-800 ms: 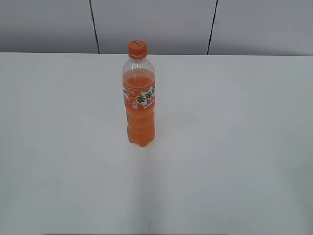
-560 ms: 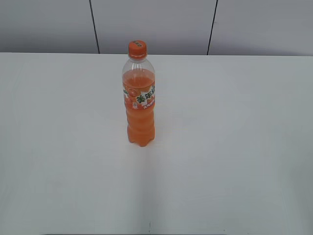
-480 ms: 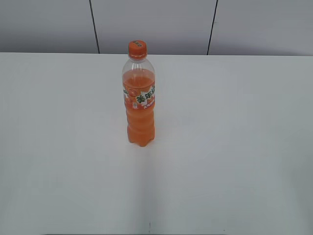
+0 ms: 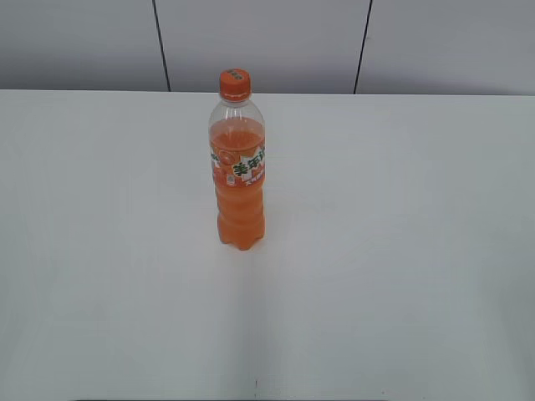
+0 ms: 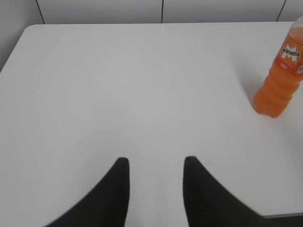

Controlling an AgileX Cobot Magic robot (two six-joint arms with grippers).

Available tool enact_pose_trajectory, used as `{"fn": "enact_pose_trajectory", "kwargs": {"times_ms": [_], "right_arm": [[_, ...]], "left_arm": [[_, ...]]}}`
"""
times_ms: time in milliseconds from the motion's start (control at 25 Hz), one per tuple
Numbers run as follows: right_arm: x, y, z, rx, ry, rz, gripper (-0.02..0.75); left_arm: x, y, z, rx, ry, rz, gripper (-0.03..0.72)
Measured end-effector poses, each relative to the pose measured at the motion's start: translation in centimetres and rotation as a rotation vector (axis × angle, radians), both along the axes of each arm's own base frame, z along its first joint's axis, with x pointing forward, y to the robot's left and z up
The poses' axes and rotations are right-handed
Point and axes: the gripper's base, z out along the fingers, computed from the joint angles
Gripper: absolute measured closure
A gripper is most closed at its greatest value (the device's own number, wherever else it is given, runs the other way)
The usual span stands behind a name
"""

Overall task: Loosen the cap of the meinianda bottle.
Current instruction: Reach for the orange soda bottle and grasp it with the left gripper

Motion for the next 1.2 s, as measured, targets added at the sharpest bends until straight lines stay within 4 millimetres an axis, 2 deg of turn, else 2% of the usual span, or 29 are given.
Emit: {"fn": "enact_pose_trajectory", "kwargs": {"times_ms": [840, 920, 1080, 1200], "right_arm": [[0.0, 0.0, 0.0, 0.002, 0.000, 0.001, 0.146], [0.0, 0.0, 0.0, 0.002, 0.000, 0.001, 0.146], [0.0, 0.0, 0.0, 0.002, 0.000, 0.001, 0.146], [0.0, 0.0, 0.0, 0.002, 0.000, 0.001, 0.146]], "left_arm": [[0.0, 0.0, 0.0, 0.003, 0.000, 0.002, 0.440], [0.0, 0.0, 0.0, 0.004, 0.001, 0.003, 0.407], [0.2, 0.0, 0.4, 0.005, -0.020, 0.003, 0.212], [0.6, 0.1, 1.9, 0.013, -0.176, 0.006, 0.138]]}}
